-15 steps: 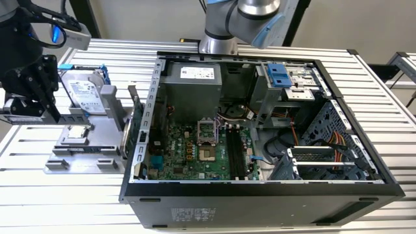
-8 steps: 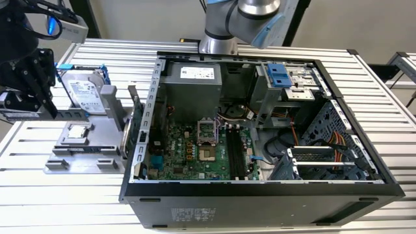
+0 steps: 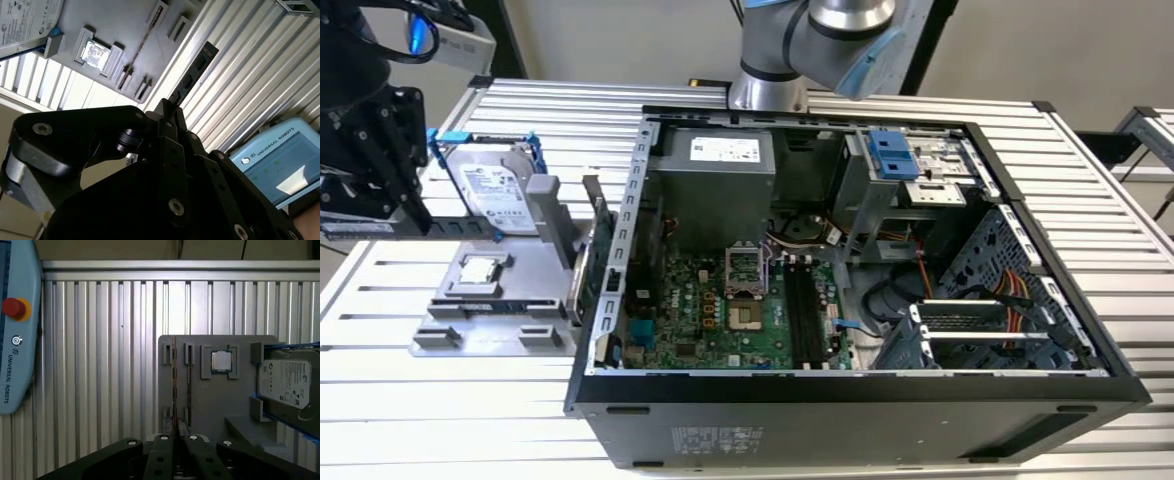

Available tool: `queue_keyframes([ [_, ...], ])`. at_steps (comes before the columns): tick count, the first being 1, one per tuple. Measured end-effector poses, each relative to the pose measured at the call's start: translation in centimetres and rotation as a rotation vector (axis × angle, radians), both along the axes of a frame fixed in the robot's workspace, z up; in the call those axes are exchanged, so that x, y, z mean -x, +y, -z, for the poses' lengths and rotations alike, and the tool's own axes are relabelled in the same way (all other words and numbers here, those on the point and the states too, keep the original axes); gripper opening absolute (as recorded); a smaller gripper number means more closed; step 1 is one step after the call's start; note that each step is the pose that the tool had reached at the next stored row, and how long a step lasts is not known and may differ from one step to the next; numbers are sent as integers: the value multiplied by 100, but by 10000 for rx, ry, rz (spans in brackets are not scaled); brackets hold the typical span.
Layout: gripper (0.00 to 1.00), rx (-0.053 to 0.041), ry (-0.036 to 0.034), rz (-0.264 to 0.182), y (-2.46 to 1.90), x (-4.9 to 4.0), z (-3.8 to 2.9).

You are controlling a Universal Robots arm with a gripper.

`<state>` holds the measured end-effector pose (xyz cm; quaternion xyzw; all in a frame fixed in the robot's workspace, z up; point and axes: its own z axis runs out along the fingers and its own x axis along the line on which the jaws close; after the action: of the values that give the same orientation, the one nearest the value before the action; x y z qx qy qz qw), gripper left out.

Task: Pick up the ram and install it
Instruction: 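Pick up the ram and move it above insertion slot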

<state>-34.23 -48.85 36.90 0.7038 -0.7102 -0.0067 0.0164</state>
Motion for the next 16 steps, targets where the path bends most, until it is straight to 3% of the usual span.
queue_keyframes([
  [4,0,0,0,0,0,0,-37],
  [16,0,0,0,-1,0,3,-39],
])
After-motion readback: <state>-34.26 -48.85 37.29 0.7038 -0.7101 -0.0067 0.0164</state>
